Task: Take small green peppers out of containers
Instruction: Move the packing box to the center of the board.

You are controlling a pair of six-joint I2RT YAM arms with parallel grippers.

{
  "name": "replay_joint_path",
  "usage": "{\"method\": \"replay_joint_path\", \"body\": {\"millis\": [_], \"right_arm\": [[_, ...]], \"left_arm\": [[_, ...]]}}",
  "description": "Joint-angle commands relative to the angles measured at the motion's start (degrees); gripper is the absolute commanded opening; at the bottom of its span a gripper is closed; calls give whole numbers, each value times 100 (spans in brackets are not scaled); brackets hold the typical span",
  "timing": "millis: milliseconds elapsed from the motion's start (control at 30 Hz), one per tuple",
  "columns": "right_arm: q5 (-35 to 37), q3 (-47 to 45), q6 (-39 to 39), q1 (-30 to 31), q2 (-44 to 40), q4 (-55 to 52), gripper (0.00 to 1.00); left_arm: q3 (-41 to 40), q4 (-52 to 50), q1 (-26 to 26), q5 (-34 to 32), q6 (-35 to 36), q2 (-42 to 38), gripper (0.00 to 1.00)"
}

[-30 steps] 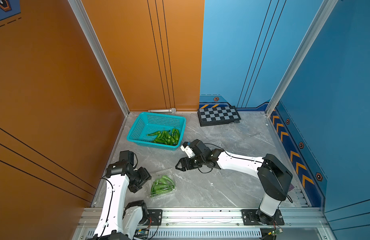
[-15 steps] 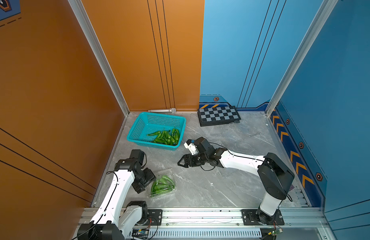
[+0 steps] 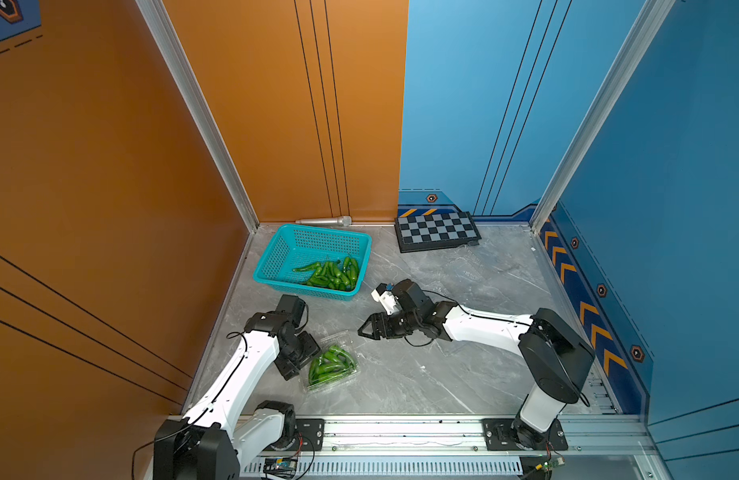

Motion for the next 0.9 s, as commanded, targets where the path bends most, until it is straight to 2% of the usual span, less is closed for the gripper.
{"method": "replay_joint_path", "body": {"millis": [0,200,533,733,867], "right_arm": [[171,-156,6,-125,-373,-85,71],[315,-348,-178,-441,-671,-403,71],[410,-218,-501,-1114,-455,-648,71],[559,-32,-730,-1418,-363,-920,71],[565,86,-828,-1599,-300,-1068,71]], "left_arm": [[171,464,-194,2,-221,314,67],[784,1083,-760,-24,-260,1371,67],[2749,1395,-1197,27,351,3273,67],[3564,1573,-1487,224,397,3845,67],[3678,1577,-1506,388,435,3953,67]]}}
